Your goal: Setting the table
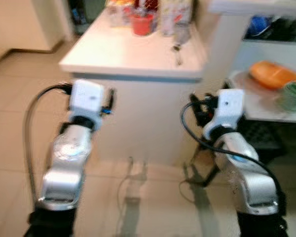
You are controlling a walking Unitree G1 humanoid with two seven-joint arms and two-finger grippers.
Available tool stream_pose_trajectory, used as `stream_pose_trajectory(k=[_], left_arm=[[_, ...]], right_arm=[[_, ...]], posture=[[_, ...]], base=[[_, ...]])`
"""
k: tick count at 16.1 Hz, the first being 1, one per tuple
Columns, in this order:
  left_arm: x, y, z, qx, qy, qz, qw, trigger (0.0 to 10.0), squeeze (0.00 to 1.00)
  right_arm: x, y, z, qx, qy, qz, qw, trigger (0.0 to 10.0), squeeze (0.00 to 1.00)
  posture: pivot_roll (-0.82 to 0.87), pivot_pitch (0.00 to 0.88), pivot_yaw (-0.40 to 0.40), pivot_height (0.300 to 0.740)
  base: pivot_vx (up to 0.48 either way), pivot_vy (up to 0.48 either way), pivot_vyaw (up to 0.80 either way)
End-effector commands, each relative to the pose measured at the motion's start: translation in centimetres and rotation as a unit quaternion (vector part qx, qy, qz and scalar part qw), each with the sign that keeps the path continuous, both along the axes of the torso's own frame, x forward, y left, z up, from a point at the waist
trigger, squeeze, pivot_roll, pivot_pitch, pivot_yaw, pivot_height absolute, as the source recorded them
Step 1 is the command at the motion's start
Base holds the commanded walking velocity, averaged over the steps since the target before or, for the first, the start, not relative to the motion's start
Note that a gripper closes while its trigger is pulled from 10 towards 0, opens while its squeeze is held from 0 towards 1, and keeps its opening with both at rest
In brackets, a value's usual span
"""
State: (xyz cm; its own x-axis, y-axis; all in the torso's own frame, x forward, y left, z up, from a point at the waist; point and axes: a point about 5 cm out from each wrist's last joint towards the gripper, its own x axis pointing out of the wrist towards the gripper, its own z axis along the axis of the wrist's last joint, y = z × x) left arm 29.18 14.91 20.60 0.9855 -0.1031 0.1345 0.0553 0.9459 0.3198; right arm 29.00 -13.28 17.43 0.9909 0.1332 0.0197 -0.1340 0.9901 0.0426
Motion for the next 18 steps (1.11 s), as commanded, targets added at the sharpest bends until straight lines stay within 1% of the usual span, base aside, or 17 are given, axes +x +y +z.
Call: stream_pose_trajectory(k=[1,2,3,4,5,7,8,9,12,14,16,18], left_arm=[[0.2,0.8,0.2,0.009,-0.004,0.025,1.000,10.0,0.00],[0.2,1.2,0.1,0.017,-0.001,0.033,0.999,10.0,0.00],[0.1,1.8,0.0,0.001,0.002,0.044,0.999,10.0,0.00],[0.1,2.1,0.0,-0.005,0.005,0.050,0.999,10.0,0.00],[0.2,2.1,0.4,-0.026,-0.008,0.050,0.998,10.0,0.00],[0.4,1.9,0.5,-0.043,-0.008,0.054,0.998,10.0,0.00],[0.4,1.8,0.4,-0.043,-0.005,0.053,0.998,10.0,0.00],[0.4,1.7,0.3,-0.034,-0.003,0.048,0.998,10.0,0.00],[0.3,1.9,0.4,-0.036,-0.003,0.044,0.998,10.0,0.00],[0.4,1.7,0.4,-0.037,-0.002,0.043,0.998,10.0,0.00],[0.4,1.6,0.5,-0.036,-0.002,0.040,0.999,10.0,0.00],[0.5,2.0,0.6,-0.031,-0.003,0.041,0.999,10.0,0.00]], right_arm=[[0.1,0.0,0.4,0.002,-0.006,-0.005,1.000,10.0,0.00],[0.2,0.1,0.3,0.003,-0.005,-0.005,1.000,10.0,0.00],[0.2,0.3,0.4,0.003,-0.005,-0.004,1.000,10.0,0.00],[0.3,0.3,0.4,0.002,-0.004,-0.004,1.000,10.0,0.00],[0.4,0.3,0.6,0.000,-0.001,-0.001,1.000,10.0,0.00],[0.6,0.2,0.7,-0.003,-0.001,-0.002,1.000,10.0,0.00],[0.6,0.2,0.6,-0.002,-0.001,-0.003,1.000,10.0,0.00],[0.7,0.2,0.6,-0.001,0.000,-0.005,1.000,10.0,0.00],[0.9,1.0,0.6,-0.010,0.002,0.005,1.000,10.0,0.00],[0.9,0.9,0.7,-0.016,0.003,0.007,1.000,10.0,0.00],[1.0,0.8,0.6,-0.020,0.004,0.008,1.000,10.0,0.00],[1.1,1.1,0.5,-0.018,0.004,0.007,1.000,10.0,0.00]], posture=[[0.04,0.000,-0.009,0.740],[0.05,0.000,-0.011,0.740],[0.04,0.000,-0.013,0.740],[0.04,0.000,-0.012,0.740],[0.03,0.000,-0.016,0.740],[0.04,0.000,-0.014,0.740],[0.04,0.000,-0.017,0.740],[0.05,0.000,-0.018,0.740],[0.04,0.000,-0.018,0.740],[0.04,0.000,-0.017,0.740],[0.05,0.000,-0.017,0.740],[0.05,0.000,-0.017,0.740]], base=[[0.000,-0.480,0.00],[0.000,-0.412,0.00],[0.000,0.000,0.00],[0.000,0.000,0.00],[0.000,0.000,0.00],[0.000,0.000,0.00],[0.000,0.000,0.00],[0.259,0.000,0.00],[0.359,0.000,0.00],[0.441,0.000,0.49],[0.431,0.000,0.80],[0.429,0.000,0.80]])
